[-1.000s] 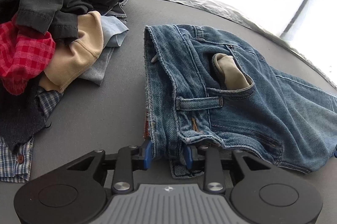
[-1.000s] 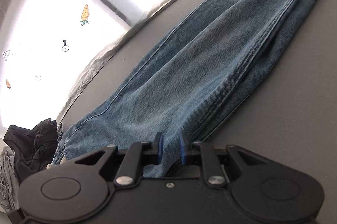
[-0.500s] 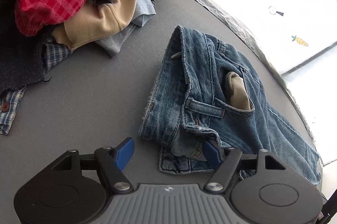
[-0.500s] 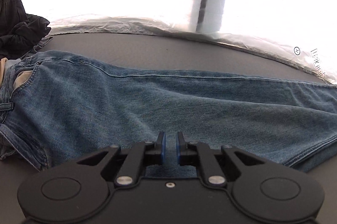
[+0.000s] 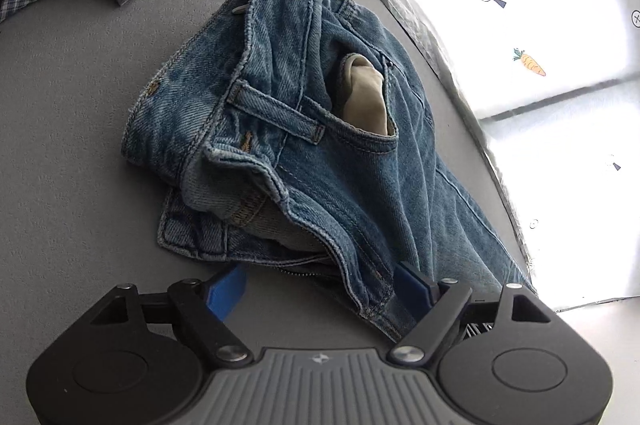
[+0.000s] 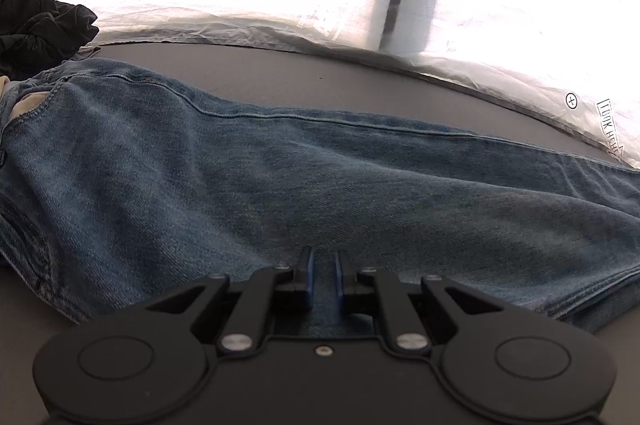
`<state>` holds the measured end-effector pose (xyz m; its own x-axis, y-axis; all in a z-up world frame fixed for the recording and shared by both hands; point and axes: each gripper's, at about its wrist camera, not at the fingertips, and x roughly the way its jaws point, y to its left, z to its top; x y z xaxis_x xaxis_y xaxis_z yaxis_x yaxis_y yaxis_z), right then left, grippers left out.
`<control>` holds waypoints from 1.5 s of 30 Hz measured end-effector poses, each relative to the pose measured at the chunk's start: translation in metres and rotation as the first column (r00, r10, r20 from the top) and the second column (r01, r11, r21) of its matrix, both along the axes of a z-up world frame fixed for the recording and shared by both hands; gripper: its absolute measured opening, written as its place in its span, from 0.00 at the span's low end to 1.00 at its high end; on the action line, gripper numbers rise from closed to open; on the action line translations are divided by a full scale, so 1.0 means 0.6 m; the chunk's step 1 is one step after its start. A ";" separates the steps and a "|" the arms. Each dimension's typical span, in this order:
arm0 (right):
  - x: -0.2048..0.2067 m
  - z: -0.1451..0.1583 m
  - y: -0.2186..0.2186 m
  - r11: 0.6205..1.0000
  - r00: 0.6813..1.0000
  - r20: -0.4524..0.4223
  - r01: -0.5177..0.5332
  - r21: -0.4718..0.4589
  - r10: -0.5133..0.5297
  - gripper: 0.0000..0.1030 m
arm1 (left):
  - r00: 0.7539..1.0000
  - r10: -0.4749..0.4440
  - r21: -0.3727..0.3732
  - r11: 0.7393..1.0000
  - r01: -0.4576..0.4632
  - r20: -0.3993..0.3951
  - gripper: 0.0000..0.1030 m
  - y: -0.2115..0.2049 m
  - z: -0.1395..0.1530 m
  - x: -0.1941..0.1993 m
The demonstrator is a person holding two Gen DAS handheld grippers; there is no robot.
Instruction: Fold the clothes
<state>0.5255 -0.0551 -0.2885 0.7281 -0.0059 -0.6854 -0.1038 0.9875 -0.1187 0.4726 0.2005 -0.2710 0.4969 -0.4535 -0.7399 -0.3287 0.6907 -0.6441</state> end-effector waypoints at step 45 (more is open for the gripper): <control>-0.004 -0.003 -0.007 0.997 0.999 0.009 0.039 0.061 -0.040 0.10 | 0.985 0.171 0.131 0.976 -0.174 0.035 0.38 0.039 -0.010 0.054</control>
<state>0.5231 -0.0594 -0.2901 0.7351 0.0069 -0.6780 -0.0637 0.9962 -0.0590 0.5051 0.2241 -0.2771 0.5772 -0.2575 -0.7750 -0.4365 0.7048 -0.5593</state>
